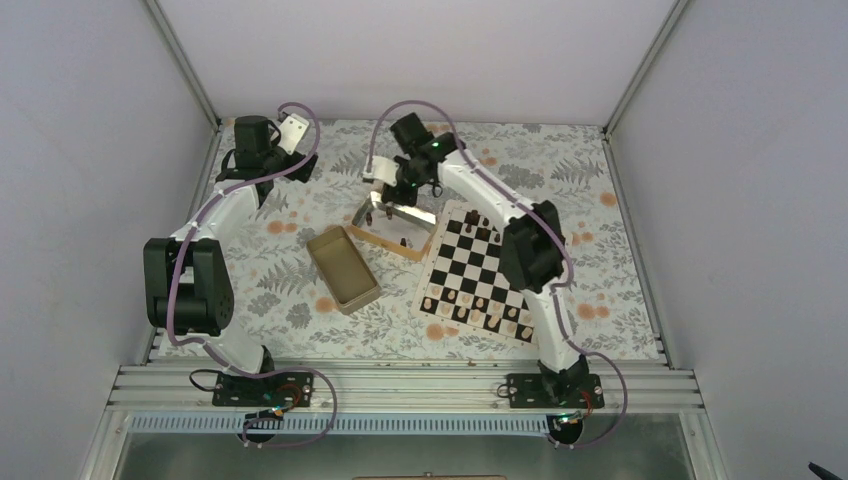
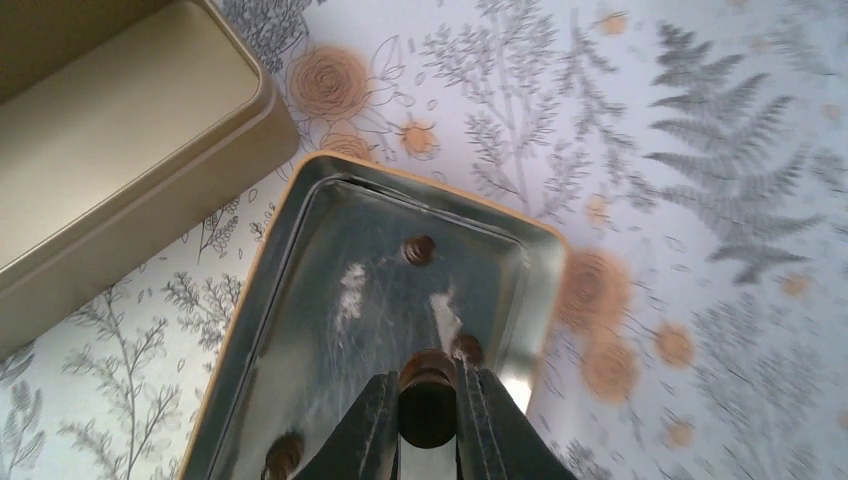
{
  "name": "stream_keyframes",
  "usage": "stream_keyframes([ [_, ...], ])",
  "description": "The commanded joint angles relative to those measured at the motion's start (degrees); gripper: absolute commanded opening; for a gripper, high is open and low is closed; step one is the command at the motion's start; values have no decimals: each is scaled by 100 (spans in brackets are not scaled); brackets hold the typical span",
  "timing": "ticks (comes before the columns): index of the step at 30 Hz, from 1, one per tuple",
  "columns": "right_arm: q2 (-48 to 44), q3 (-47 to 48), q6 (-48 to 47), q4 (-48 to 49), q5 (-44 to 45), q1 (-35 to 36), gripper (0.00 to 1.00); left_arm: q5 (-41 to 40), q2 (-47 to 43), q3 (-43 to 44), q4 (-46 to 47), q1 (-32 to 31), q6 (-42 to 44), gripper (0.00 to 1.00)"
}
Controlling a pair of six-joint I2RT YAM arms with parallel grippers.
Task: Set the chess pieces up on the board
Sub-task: Pick up the chess piece from the storage box, then place the chess piece on the chessboard.
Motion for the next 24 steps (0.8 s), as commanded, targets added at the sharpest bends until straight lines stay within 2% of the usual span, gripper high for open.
stream_keyframes([
  [1, -507, -262, 206, -155, -456, -346, 13, 113, -191, 53, -32, 22, -19, 100],
  [13, -1059, -1686, 335, 397, -489, -1658, 13, 158, -191, 62, -37, 12, -53, 100],
  [19, -1147, -2358, 300, 773, -339, -1936, 13, 175, -153, 97, -59, 1, -71, 100],
  [24, -1023, -2439, 273, 908, -310, -2045, 14, 167, -181, 101, -82, -3, -78, 100],
])
